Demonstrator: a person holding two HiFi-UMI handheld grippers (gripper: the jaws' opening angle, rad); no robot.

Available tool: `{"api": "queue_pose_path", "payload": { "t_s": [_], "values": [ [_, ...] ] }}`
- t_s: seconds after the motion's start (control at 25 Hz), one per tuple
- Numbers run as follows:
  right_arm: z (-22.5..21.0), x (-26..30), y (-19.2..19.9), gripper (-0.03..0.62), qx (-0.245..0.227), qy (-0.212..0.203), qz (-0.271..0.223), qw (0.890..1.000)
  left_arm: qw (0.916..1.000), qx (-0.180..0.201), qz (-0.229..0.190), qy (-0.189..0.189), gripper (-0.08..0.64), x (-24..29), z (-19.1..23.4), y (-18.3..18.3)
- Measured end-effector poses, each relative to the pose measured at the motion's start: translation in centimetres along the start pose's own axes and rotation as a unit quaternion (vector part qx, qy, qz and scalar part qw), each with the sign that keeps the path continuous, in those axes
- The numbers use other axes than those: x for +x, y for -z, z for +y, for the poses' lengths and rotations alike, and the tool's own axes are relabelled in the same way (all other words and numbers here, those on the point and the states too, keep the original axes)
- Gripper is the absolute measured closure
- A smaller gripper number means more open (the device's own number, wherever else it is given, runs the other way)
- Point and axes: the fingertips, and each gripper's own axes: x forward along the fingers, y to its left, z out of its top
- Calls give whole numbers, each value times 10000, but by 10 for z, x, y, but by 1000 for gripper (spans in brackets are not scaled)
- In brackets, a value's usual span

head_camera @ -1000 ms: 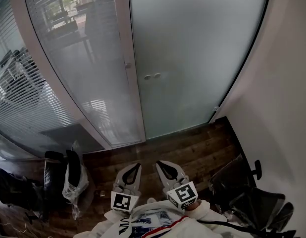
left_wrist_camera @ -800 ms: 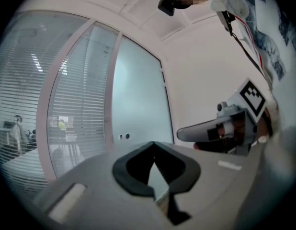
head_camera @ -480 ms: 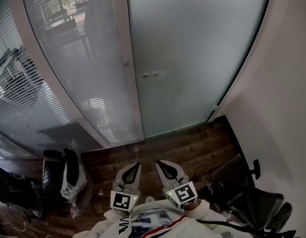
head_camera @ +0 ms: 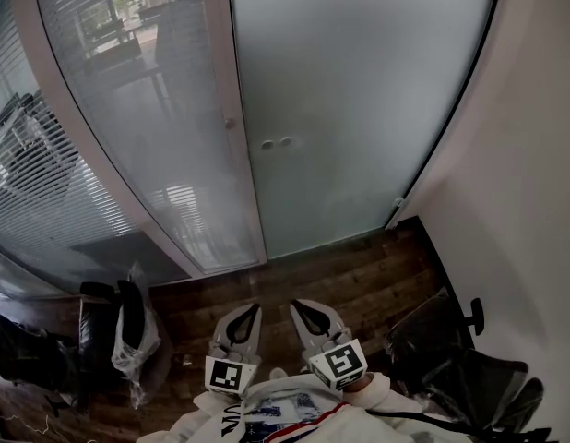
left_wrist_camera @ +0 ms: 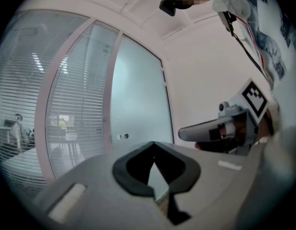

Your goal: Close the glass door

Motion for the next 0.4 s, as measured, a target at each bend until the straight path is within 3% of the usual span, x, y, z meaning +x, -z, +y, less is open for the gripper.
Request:
{"api": "queue_pose_path", "payload": {
  "t_s": [0.4],
  "values": [
    [-10, -9, -12, 586, 34, -97, -27, 9999, 9999, -19, 82, 72, 561, 12, -19, -2]
  ]
}}
